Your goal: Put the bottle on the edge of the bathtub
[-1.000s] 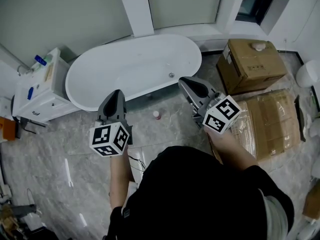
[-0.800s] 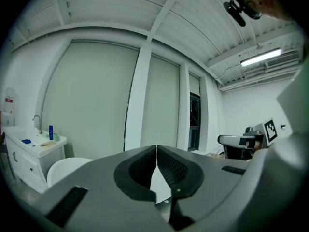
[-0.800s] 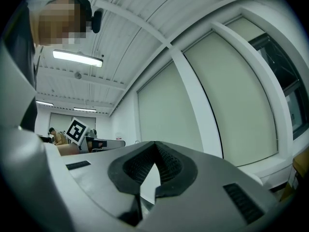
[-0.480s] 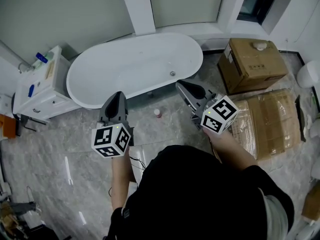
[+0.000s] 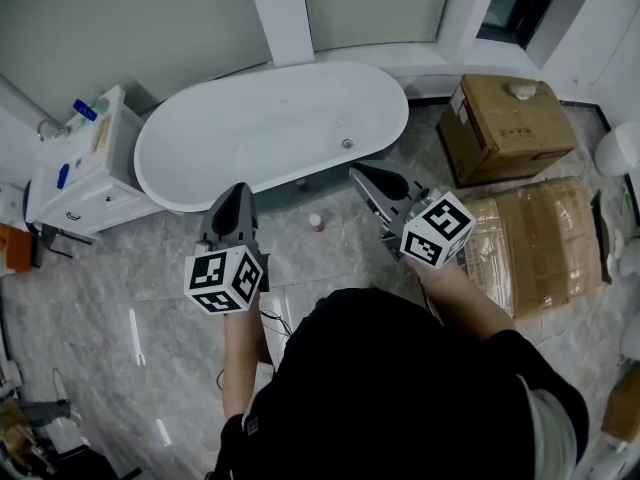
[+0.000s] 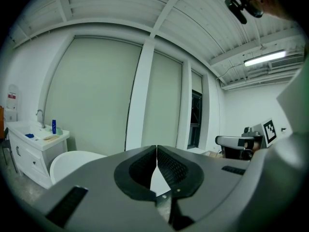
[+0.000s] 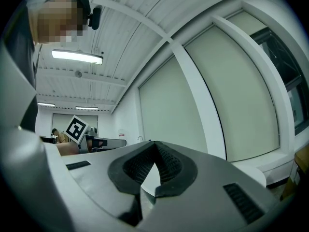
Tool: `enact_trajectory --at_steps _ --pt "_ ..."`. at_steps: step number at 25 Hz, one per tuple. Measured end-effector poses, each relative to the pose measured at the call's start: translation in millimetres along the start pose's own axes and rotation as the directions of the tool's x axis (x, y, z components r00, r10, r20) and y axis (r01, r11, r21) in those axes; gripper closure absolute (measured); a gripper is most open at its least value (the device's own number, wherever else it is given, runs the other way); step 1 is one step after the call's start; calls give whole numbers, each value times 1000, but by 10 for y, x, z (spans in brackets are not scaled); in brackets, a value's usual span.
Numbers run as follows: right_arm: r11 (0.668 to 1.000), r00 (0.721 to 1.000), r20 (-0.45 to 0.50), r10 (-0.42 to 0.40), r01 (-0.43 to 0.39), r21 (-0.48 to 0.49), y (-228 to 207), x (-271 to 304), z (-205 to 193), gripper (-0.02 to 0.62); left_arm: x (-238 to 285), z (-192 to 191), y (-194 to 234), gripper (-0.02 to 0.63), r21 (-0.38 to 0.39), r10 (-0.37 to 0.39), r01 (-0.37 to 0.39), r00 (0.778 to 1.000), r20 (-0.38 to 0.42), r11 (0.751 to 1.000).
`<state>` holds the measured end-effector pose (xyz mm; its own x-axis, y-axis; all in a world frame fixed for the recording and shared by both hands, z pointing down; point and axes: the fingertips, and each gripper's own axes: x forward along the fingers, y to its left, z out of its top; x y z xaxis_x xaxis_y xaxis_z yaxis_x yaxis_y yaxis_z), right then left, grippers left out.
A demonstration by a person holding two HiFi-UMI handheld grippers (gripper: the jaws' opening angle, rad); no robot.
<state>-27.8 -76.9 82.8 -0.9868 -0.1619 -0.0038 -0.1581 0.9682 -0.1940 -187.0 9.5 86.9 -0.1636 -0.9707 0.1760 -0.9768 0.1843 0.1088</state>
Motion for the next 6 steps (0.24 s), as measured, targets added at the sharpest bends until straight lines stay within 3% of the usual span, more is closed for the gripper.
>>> enact_trajectory --at_steps 6 --pt "1000 1000 -7 13 -13 -13 75 69 -9 568 -15 -13 59 589 -4 1 -1 1000 -3 1000"
